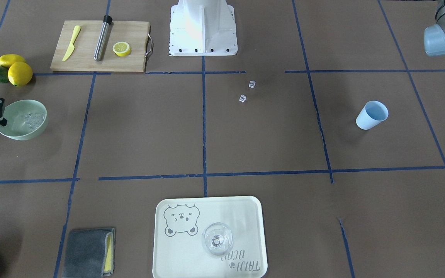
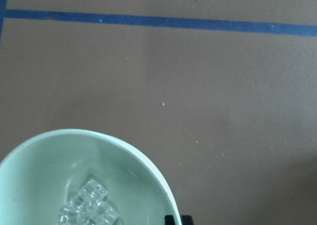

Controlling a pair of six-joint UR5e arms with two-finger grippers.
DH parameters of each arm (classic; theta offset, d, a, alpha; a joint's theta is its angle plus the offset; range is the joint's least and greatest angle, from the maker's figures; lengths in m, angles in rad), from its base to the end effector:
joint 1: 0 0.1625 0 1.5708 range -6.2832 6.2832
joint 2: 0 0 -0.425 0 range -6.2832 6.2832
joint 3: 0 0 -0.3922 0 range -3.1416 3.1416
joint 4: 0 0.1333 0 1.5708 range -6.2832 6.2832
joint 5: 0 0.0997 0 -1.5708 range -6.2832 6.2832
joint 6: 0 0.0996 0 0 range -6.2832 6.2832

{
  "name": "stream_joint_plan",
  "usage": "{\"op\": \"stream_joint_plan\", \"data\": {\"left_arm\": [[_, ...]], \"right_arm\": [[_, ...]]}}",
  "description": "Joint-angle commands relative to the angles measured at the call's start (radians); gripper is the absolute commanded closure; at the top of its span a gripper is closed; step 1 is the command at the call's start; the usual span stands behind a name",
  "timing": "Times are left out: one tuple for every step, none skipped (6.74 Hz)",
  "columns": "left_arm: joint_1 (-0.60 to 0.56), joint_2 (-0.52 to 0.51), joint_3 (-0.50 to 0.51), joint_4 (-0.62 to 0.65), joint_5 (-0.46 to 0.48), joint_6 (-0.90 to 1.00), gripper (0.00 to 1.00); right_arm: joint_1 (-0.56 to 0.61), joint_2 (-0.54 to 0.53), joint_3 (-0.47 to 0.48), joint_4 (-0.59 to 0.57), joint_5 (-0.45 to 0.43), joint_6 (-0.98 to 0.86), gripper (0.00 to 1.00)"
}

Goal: Pour ice into bowl

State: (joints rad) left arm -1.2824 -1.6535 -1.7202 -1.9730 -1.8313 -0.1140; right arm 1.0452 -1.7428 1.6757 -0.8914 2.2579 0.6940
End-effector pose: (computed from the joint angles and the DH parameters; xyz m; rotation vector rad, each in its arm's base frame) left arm 0.0544 -0.5619 0.5143 0.5690 0.3736 0.2502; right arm -0.1623 -0.4196 0.6132 0.1007 -0.8802 -0.0530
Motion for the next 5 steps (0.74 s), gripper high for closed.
{"op": "stream_joint_plan", "data": {"left_arm": [[-0.005, 0.004, 0.004, 0.0, -0.02, 0.004, 0.0], [-0.006, 0.008, 0.004, 0.0, -0.02, 0.002, 0.0], [-0.008, 0.008, 0.004, 0.003, -0.023, 0.002, 0.0], [-0.043, 0.008, 0.028, 0.013, -0.105, 0.005, 0.0], [-0.087, 0.009, 0.037, 0.032, -0.194, 0.078, 0.0]], "right_arm": [[0.003, 0.009, -0.048, 0.016, 0.04, -0.001, 0.18], [0.021, 0.014, -0.045, 0.014, 0.052, -0.002, 0.0], [0.082, 0.026, -0.039, -0.022, 0.104, -0.005, 0.0], [0.104, 0.055, -0.015, -0.094, 0.107, -0.031, 0.0], [0.142, 0.06, -0.011, -0.165, 0.089, -0.189, 0.0]]}}
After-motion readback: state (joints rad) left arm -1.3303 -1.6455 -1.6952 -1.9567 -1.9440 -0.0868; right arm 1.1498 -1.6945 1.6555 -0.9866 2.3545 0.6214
